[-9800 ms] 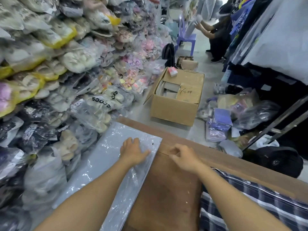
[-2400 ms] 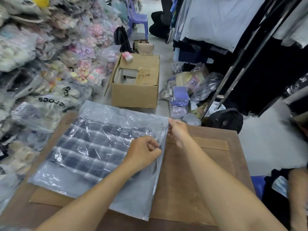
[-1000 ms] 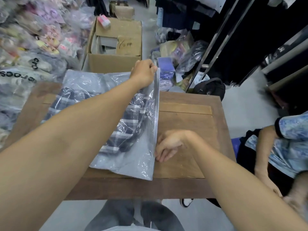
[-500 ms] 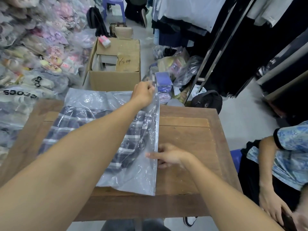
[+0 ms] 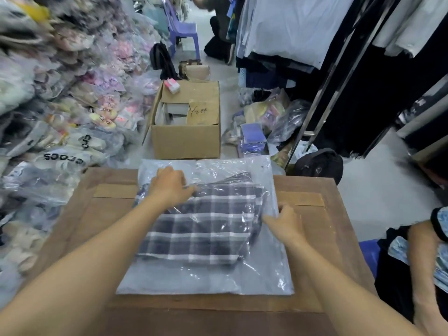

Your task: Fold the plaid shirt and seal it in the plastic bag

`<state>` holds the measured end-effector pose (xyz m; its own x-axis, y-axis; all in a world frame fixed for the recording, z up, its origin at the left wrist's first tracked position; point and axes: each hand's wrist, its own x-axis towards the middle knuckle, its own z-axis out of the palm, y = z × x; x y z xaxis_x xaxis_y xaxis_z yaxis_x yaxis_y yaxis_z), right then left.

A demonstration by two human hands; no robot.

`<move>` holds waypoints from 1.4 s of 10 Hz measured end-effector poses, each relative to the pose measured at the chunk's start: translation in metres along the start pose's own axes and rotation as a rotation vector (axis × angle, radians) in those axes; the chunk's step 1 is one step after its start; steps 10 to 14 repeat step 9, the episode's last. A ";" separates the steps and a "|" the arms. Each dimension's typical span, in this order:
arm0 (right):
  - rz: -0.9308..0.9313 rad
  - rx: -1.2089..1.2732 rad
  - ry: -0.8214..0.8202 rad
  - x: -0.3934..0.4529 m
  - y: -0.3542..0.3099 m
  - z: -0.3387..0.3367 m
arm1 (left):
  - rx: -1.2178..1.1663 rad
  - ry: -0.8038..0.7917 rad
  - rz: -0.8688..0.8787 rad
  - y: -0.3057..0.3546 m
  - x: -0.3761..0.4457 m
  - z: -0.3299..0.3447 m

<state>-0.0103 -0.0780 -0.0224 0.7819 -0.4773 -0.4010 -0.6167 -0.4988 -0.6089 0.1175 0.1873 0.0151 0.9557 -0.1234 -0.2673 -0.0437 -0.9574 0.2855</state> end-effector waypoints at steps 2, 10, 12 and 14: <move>-0.601 -0.503 -0.100 -0.007 -0.020 0.026 | 0.159 -0.432 0.138 -0.049 -0.021 0.010; -0.420 -0.155 -0.140 0.041 -0.080 -0.020 | -0.443 -0.064 0.165 -0.003 0.018 0.006; -0.420 -0.155 -0.140 0.041 -0.080 -0.020 | -0.443 -0.064 0.165 -0.003 0.018 0.006; -0.420 -0.155 -0.140 0.041 -0.080 -0.020 | -0.443 -0.064 0.165 -0.003 0.018 0.006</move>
